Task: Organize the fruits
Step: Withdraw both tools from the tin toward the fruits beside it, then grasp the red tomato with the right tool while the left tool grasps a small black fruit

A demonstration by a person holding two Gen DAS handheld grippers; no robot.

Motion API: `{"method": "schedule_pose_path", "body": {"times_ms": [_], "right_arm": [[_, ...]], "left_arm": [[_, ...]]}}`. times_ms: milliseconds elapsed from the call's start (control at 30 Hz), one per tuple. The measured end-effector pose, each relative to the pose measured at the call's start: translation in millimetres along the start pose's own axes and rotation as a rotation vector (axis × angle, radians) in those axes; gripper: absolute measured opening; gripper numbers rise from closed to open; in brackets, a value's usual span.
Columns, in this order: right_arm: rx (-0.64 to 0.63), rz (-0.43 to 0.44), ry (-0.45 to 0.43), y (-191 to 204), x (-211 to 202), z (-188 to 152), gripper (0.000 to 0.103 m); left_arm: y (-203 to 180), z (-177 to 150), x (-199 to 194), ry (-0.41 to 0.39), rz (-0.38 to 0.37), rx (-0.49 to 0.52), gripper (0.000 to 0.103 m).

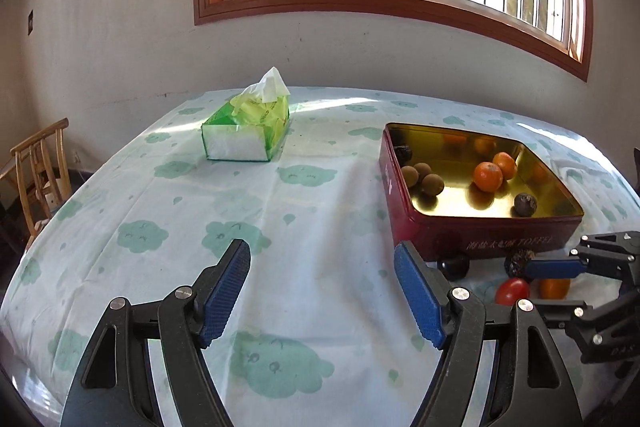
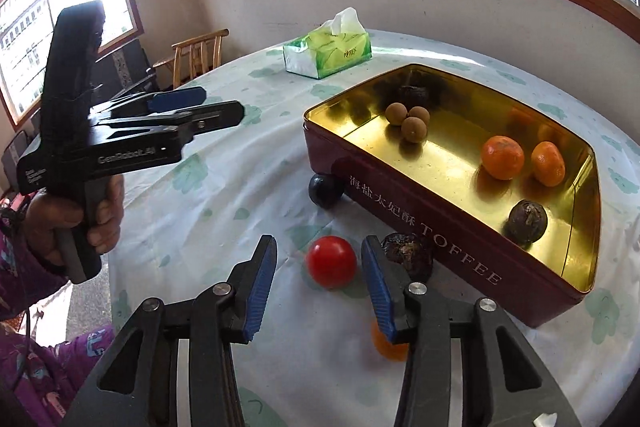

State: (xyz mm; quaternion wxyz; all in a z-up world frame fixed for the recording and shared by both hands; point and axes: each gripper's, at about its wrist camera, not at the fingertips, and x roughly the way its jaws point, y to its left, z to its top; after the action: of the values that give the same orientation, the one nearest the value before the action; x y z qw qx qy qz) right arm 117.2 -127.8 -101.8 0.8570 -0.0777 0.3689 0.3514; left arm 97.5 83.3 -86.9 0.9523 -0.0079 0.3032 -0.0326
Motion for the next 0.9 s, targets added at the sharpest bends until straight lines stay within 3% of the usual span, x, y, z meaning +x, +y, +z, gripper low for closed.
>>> {"method": "schedule_pose_path", "body": {"times_ms": [233,267,400,500,667,833,900], "right_arm": [[-0.031,-0.028,0.065,1,22,6,0.034],[-0.035,-0.029,0.072,2,24,7,0.029],[-0.032,-0.051,0.067,10,16,3,0.026],[0.053,-0.065,-0.008,4,-13,-9,0.026],[0.21,-0.181,-0.084,-33,-62,-36,0.026],[0.337,-0.263,-0.096,-76,-87,-59,0.026],[0.363,-0.275,-0.098,-87,-88,-63,0.026]], "left_arm": [[6,-21,-9,0.027,-0.059,-0.002,0.075],[3,-21,-10,0.027,-0.069,0.002,0.075],[-14,-20,-3,0.058,-0.156,0.02,0.071],[-32,-15,3,0.068,-0.187,0.043,0.071],[-57,-1,25,0.099,-0.243,0.076,0.069],[-71,6,50,0.166,-0.25,0.062,0.061],[-75,6,58,0.191,-0.247,0.056,0.053]]}}
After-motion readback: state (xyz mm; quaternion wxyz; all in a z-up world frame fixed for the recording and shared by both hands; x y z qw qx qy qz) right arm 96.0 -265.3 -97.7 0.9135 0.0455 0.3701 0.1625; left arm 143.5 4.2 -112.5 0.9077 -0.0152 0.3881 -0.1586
